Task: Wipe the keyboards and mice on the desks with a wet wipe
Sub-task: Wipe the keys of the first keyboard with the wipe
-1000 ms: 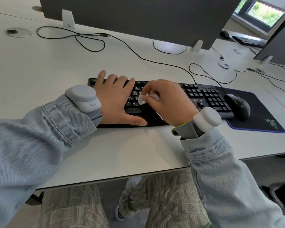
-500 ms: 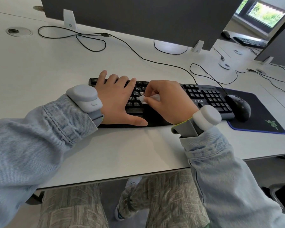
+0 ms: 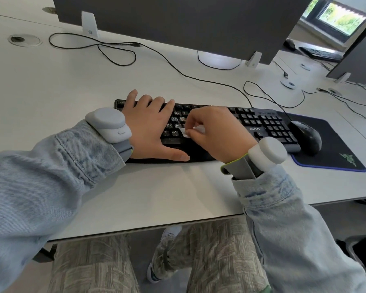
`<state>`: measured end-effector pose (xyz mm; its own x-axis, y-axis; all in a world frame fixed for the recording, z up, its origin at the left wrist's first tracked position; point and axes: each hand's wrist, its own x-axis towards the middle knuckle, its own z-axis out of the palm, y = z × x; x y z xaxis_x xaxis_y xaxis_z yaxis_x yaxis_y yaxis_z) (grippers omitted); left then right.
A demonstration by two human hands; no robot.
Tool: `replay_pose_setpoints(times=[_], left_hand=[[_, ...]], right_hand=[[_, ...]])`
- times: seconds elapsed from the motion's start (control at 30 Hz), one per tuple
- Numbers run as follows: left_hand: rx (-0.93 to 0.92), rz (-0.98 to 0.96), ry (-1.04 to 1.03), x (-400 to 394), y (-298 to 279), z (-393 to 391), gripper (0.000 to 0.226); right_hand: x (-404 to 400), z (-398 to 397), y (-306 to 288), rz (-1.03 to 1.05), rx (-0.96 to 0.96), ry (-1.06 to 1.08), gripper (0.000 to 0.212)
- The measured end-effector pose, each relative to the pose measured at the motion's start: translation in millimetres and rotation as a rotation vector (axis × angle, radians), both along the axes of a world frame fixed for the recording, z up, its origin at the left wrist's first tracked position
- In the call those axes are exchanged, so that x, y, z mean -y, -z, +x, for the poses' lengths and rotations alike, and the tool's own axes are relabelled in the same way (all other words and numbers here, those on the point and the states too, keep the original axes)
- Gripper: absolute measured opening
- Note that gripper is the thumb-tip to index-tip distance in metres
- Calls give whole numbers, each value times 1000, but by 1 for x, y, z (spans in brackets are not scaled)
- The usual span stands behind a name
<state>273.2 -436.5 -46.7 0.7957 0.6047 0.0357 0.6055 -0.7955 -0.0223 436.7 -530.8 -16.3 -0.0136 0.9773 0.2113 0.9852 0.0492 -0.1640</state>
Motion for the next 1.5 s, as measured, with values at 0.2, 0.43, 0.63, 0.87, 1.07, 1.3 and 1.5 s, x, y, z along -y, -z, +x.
replay_pose_setpoints(times=[0.2, 0.43, 0.63, 0.87, 1.07, 1.3, 1.5], left_hand=[[7, -1, 3, -1, 0, -1, 150], [7, 1, 5, -1, 0, 0, 149], [17, 0, 4, -1, 1, -1, 149], [20, -5, -1, 0, 1, 0, 148], [19, -6, -1, 0, 1, 0, 149], [17, 1, 1, 0, 0, 0, 149], [18, -7, -2, 0, 0, -1, 148]], right_hand=[[-6, 5, -6, 72, -40, 74, 7], [-18, 2, -3, -5, 22, 118, 11], [-15, 5, -11, -51, 69, 58, 12], [-18, 2, -4, 14, 23, 112, 7], [-8, 0, -15, -80, 9, 36, 15], [-16, -2, -17, -92, 36, 1, 20], [-25, -5, -16, -91, 83, 19, 12]])
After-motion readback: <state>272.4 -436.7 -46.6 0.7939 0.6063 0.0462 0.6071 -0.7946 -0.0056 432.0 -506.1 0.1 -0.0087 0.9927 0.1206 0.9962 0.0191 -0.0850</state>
